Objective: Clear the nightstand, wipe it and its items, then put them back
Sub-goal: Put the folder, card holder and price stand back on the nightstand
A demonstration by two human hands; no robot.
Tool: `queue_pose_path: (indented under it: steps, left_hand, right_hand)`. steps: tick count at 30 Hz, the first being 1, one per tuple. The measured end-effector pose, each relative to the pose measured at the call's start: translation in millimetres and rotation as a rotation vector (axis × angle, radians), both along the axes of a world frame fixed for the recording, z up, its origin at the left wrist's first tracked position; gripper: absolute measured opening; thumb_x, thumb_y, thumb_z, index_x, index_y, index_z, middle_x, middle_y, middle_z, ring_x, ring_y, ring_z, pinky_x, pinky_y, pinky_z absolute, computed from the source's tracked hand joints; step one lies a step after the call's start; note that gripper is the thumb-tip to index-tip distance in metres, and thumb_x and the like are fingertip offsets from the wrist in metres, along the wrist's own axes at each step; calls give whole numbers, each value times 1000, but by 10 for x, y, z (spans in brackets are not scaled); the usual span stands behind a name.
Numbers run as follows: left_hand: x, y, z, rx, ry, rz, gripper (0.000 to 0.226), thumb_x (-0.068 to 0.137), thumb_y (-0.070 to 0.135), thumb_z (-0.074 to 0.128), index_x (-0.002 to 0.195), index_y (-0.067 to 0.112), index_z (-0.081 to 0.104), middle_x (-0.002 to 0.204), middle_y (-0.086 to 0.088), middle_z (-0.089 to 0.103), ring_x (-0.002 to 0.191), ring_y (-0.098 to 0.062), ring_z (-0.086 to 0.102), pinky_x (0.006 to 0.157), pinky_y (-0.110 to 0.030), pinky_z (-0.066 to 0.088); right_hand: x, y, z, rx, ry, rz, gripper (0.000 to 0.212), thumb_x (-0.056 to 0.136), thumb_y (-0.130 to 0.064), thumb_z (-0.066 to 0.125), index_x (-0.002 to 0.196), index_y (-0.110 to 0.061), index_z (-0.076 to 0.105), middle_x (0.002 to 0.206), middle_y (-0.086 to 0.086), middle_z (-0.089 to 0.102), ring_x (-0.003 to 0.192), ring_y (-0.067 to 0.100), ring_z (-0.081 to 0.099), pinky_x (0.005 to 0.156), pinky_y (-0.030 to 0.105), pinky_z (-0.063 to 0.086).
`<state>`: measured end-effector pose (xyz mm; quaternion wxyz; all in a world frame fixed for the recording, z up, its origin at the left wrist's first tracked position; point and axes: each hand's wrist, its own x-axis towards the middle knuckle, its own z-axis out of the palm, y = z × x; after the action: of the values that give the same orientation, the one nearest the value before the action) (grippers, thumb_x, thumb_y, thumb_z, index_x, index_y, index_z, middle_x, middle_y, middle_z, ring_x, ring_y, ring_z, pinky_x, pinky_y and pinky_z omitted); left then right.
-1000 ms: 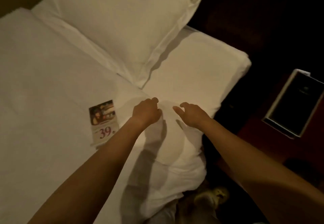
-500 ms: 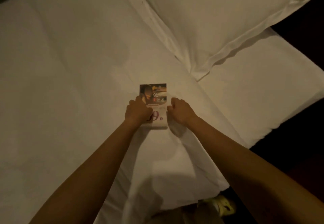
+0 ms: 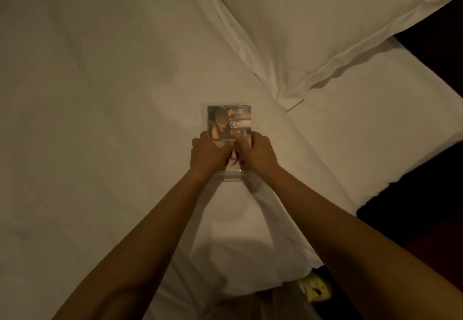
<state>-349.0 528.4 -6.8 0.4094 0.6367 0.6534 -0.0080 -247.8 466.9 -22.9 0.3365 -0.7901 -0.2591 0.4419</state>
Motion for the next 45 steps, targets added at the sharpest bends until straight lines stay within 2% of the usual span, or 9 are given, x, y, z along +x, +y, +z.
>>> queue_pose_path:
  steps: [6, 13, 21, 26, 32, 37, 39, 43, 45]
  left_hand:
    - [399, -223, 178, 6, -56, -61, 68, 84, 48, 61, 135, 8, 40, 134, -18, 41, 120, -33, 49, 97, -39, 43]
    - [1024, -691, 262, 5, -77, -246, 67, 87, 47, 57, 136, 4, 39, 134, -20, 45, 125, -32, 43, 97, -39, 41]
    - [1769, -1548, 269, -32, -131, -444, 66, 86, 48, 58, 133, 5, 42, 131, -20, 47, 123, -32, 45, 96, -38, 42]
    - [2161, -2210, 280, -52, -140, -568, 65, 85, 51, 57, 131, 7, 43, 127, -20, 47, 116, -33, 52, 95, -41, 47]
    - [2581, -3014, 306, -70, -157, -703, 67, 86, 51, 57, 135, 10, 39, 128, -17, 44, 114, -32, 54, 92, -38, 46]
    - [2917, -3686, 283, -75, -160, -833, 67, 86, 51, 55, 137, 11, 36, 132, -17, 45, 118, -30, 51, 84, -32, 41]
    - [3031, -3970, 281, -65, -144, -884, 68, 88, 50, 54, 140, 11, 33, 136, -16, 41, 121, -29, 47, 81, -29, 37]
    - [3232, -4524, 298, -44, -154, -959, 65, 89, 43, 55, 141, 9, 34, 140, -17, 38, 125, -29, 45, 92, -34, 41]
    - [3325, -4802, 312, -50, -169, -999, 59, 91, 36, 54, 140, 9, 34, 139, -16, 40, 124, -28, 44, 88, -31, 40]
  right_hand:
    - [295, -265, 120, 44, -30, -116, 55, 90, -53, 46, 114, -6, 59, 108, 21, 63, 100, 32, 62, 91, 47, 51]
    - [833, -906, 240, 54, -101, -254, 48, 95, -45, 42, 114, -4, 58, 107, 23, 63, 98, 35, 62, 87, 46, 52]
    - [1415, -1944, 248, 70, -136, -467, 43, 94, -40, 48, 117, -5, 59, 107, 19, 64, 84, 25, 63, 70, 22, 50]
    - [1685, -2687, 260, 69, -112, -583, 40, 95, -36, 48, 119, -7, 58, 105, 23, 63, 98, 34, 62, 79, 35, 50]
    - [1941, -3543, 334, 82, -151, -727, 42, 92, -39, 52, 123, -11, 57, 119, 14, 58, 114, 26, 52, 90, 30, 44]
    - [2122, -4271, 319, 43, -186, -827, 46, 94, -41, 47, 127, -9, 53, 120, 14, 55, 113, 26, 52, 95, 39, 47]
    - [2196, -4549, 286, 28, -186, -879, 45, 96, -38, 44, 127, -6, 51, 114, 17, 54, 106, 30, 54, 91, 41, 48]
    - [2298, -5071, 242, -10, -217, -960, 40, 97, -26, 42, 132, -7, 47, 127, 19, 48, 107, 27, 51, 82, 27, 40]
    - [2333, -5329, 233, -12, -232, -997, 41, 97, -23, 42, 135, -9, 43, 130, 19, 45, 106, 22, 48, 81, 23, 35]
